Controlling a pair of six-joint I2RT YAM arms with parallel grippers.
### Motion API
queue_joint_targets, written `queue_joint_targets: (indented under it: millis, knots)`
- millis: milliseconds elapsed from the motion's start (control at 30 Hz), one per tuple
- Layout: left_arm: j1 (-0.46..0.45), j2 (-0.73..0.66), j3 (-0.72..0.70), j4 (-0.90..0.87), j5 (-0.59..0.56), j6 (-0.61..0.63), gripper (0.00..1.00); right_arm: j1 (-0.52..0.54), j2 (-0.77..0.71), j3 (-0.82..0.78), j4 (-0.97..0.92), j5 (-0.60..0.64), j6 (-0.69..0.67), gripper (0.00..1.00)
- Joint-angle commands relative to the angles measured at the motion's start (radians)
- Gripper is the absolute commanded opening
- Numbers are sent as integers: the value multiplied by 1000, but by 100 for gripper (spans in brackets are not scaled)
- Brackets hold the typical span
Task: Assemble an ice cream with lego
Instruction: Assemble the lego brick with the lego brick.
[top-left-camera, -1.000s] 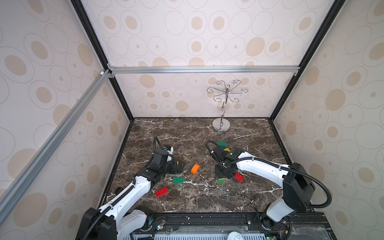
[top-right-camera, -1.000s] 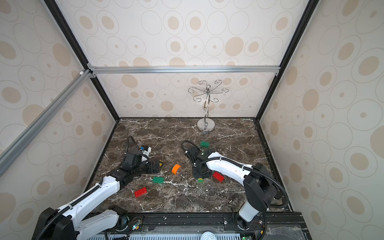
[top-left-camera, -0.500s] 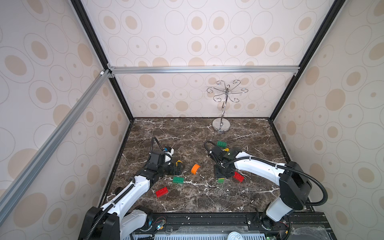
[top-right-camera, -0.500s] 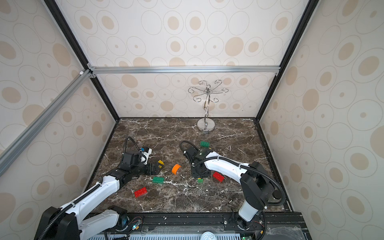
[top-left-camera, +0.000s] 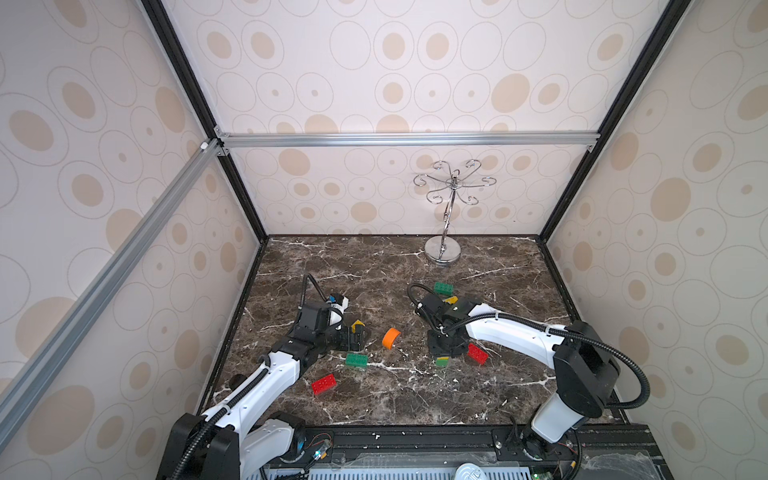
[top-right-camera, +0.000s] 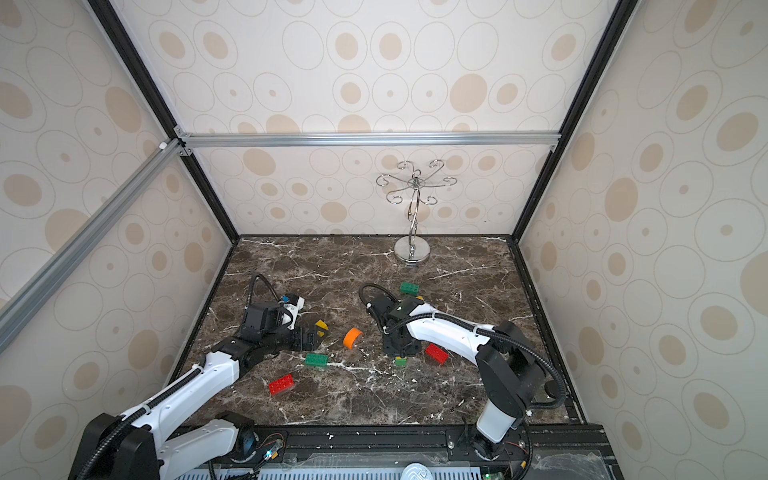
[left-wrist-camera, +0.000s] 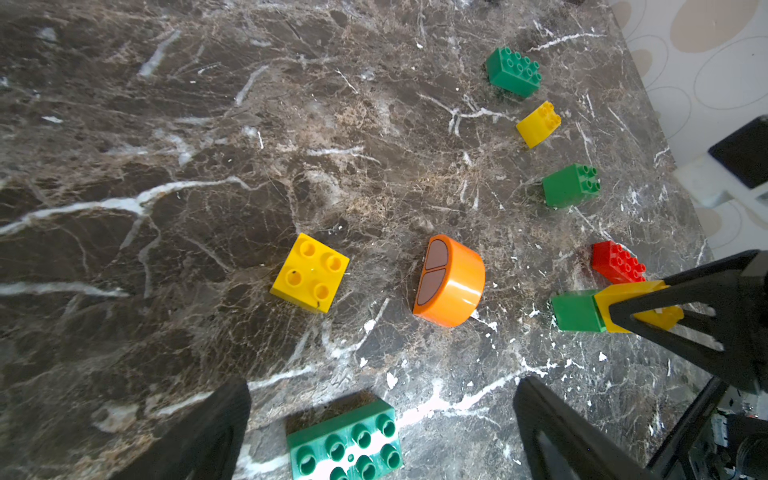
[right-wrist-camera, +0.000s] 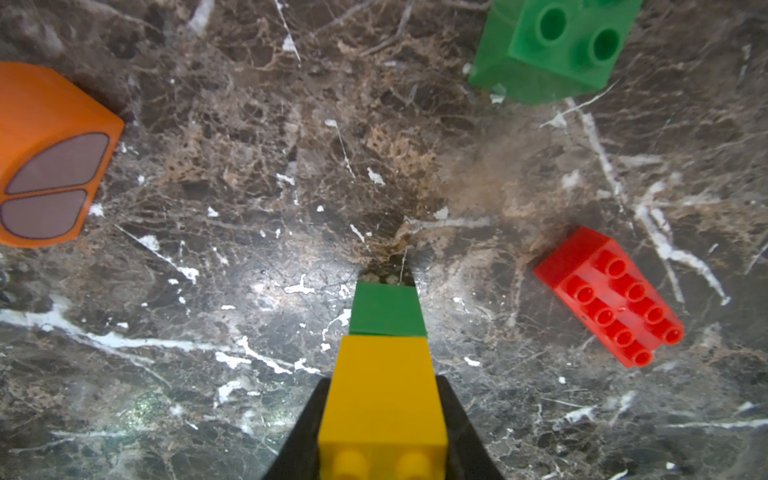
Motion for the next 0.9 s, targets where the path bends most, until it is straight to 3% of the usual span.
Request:
queue_joint_targets:
  millis: [0, 167, 400, 533, 867]
  knots:
    - [6, -5, -1, 4, -11, 19, 100, 3, 22, -43, -22, -7, 50, 0]
    - [6, -4, -1, 8, -11, 17, 100, -14, 31, -83, -7, -32, 80, 0]
    - [6, -6, -2, 8, -15, 16, 100, -16, 74, -74, 0, -10, 10, 0]
    - [6, -5, -2, 10, -17, 15, 100, -12, 88, -81, 49, -61, -11, 0]
    - [5, -19, -4, 12, -39, 10, 100, -7, 123, -11, 49, -21, 73, 0]
